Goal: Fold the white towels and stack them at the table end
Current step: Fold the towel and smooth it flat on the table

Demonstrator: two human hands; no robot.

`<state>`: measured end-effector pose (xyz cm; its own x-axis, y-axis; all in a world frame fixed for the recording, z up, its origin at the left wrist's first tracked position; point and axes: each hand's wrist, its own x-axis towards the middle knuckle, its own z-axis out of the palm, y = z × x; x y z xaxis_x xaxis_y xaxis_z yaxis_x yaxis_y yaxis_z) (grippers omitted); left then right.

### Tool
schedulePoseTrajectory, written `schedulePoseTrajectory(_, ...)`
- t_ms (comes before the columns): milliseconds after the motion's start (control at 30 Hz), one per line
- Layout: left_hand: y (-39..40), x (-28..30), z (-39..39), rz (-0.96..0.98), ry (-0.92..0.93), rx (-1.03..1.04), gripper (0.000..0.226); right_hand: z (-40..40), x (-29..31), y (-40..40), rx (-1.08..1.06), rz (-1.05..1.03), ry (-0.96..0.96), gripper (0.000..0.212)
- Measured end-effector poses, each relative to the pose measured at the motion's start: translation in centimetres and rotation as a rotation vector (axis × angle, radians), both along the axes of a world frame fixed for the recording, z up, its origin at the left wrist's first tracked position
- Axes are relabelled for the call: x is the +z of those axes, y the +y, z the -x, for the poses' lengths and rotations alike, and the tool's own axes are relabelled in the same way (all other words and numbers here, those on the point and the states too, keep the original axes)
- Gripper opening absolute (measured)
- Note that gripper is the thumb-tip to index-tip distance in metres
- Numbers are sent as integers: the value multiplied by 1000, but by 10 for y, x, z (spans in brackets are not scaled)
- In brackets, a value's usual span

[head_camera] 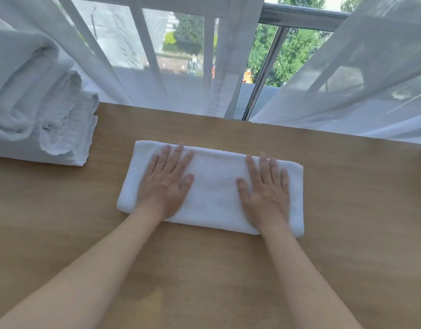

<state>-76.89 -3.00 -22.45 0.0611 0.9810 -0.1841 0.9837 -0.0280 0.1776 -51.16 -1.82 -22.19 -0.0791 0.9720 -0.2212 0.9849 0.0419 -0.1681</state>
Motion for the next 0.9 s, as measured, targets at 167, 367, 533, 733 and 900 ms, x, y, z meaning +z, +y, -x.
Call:
schedulePoseTrajectory(167,6,15,2,74,-12,117,63,2,15,-1,-158,-71,-18,64)
schedulePoseTrajectory(367,2,10,-23,35,-35,-92,64,19,2,-5,66,-33,32,65)
schedulePoseTrajectory(533,1,4,53,51,16,177,72,-45,4,-3,-290,47,-120,67)
schedulePoseTrajectory(733,-13,12,-44,-23,-37,-173,67,42,12,-20,104,-54,48,62)
schedulePoseTrajectory(900,-13,-2,8,-9,6,82,63,-24,-5,-22,-133,-39,-6,65)
